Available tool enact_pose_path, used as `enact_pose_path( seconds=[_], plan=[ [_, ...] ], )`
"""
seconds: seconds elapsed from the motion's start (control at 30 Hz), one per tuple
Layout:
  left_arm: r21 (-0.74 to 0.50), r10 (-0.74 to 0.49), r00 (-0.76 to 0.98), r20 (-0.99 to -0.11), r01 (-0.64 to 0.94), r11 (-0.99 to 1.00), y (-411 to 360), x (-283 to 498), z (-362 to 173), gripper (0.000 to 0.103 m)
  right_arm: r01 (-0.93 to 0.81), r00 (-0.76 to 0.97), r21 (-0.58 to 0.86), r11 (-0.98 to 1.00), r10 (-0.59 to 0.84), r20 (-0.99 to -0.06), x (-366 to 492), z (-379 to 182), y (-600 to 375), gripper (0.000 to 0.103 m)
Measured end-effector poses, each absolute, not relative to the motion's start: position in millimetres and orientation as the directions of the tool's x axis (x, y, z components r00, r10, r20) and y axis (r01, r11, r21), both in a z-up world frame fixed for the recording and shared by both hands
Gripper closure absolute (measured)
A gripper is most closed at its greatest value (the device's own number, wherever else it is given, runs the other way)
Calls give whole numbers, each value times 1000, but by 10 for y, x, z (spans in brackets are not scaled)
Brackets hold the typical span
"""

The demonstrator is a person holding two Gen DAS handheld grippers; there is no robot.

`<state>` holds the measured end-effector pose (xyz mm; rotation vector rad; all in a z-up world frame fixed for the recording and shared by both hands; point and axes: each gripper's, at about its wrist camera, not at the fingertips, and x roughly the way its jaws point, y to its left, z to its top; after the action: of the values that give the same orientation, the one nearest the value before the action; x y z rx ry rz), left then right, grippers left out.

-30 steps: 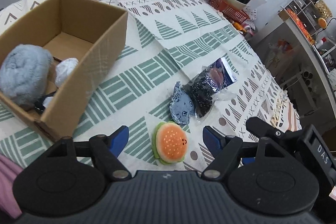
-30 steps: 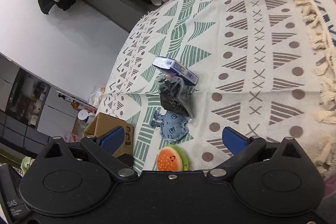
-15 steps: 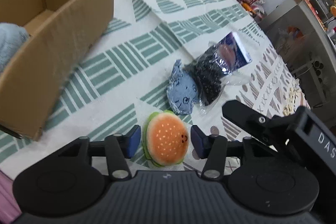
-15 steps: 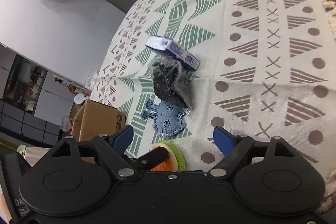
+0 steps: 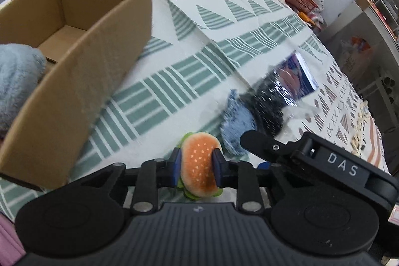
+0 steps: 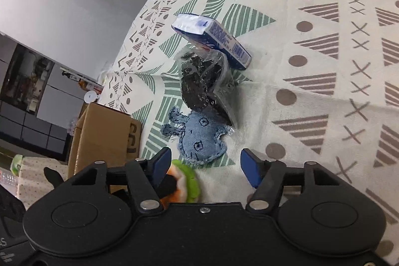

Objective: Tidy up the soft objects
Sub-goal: 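Close the left tool on the burger plush while the right tool grasps the blue fish plush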

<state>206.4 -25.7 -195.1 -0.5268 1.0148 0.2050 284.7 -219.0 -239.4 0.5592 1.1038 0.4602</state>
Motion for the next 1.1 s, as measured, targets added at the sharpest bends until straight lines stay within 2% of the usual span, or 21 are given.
enact_pose_path(
  seconds=[0.27, 0.43, 0.67, 0.73, 0.87, 1.1],
  plan=[
    [-320, -63, 531, -845, -409, 855, -119, 2091, -2018, 77, -111, 388, 601, 791, 592, -707, 2957, -2449, -2038, 45],
    [-316, -66, 525, -849, -402, 859, -145, 2118, -2101, 74, -116, 402, 581, 806, 573, -714, 3028, -2482, -1996, 64],
    [-324, -107, 511, -853, -357, 876, -210, 2183, -2153, 66, -128, 411, 553, 823, 551, -726, 3006, -2478, -1976, 73],
    [-329, -115, 510, -853, -353, 876, -208, 2179, -2142, 68, -124, 411, 553, 824, 550, -727, 2984, -2460, -1983, 75],
    [-346, -133, 516, -846, -342, 874, -198, 2113, -2072, 76, -91, 407, 562, 822, 546, -732, 2906, -2419, -2064, 76],
    [-360, -147, 541, -828, -313, 879, -212, 1960, -1848, 78, -43, 426, 568, 822, 529, -734, 2729, -2290, -2228, 77]
  ],
)
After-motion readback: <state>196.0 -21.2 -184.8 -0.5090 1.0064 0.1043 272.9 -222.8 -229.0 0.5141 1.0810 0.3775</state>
